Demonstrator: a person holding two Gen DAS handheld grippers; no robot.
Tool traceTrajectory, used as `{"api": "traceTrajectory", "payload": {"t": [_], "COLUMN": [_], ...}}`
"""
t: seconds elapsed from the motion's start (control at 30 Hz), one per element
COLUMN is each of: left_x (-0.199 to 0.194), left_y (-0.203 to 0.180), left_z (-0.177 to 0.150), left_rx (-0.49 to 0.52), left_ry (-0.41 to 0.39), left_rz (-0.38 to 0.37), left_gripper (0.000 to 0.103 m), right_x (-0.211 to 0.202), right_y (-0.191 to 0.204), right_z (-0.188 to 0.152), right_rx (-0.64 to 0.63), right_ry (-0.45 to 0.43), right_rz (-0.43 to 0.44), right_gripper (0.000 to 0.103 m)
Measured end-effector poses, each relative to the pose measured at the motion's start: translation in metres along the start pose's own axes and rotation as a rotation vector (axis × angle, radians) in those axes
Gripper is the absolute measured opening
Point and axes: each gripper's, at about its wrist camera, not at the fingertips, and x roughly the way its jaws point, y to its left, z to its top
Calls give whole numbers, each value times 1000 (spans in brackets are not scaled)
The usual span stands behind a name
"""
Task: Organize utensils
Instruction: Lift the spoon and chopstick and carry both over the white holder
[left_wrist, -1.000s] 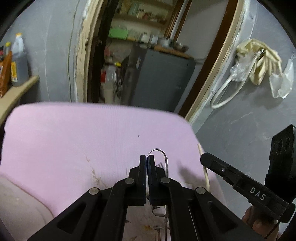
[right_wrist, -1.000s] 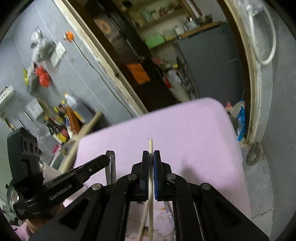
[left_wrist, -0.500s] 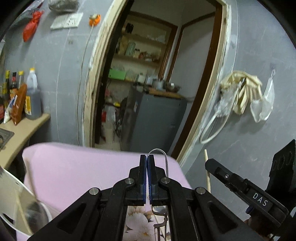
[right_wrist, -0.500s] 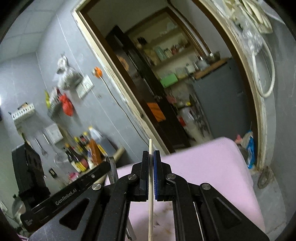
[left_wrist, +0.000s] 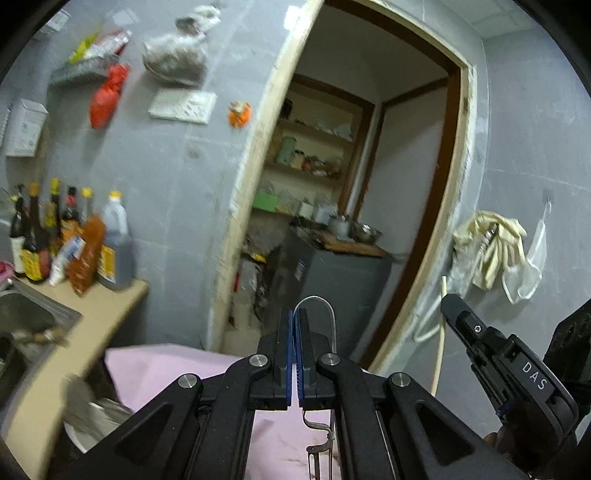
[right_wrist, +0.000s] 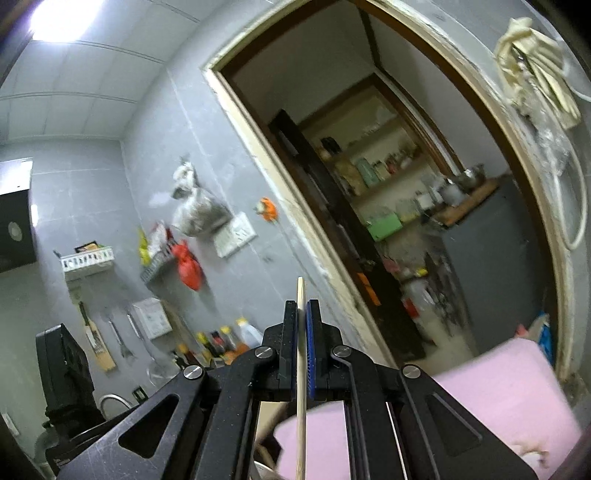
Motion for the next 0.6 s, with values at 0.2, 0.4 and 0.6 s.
{"api": "traceTrajectory", "payload": {"t": [0.2,0.4,0.6], "left_x": [-27,-38,-42], "left_y": [57,109,146], "left_z": [19,18,2], "left_rx": [-23,-63,-83], "left_ry": [-47,-82,-122], "left_rz": [83,161,216], "left_gripper": [2,2,2], "right_x": [23,36,39], "right_y": [45,73,89], "right_z": [-20,-53,-87], "right_rx": [-7,-63,-157], "right_ry": [-39,-76,-124], "right_rz": [56,61,0], "right_gripper": [4,4,4]}}
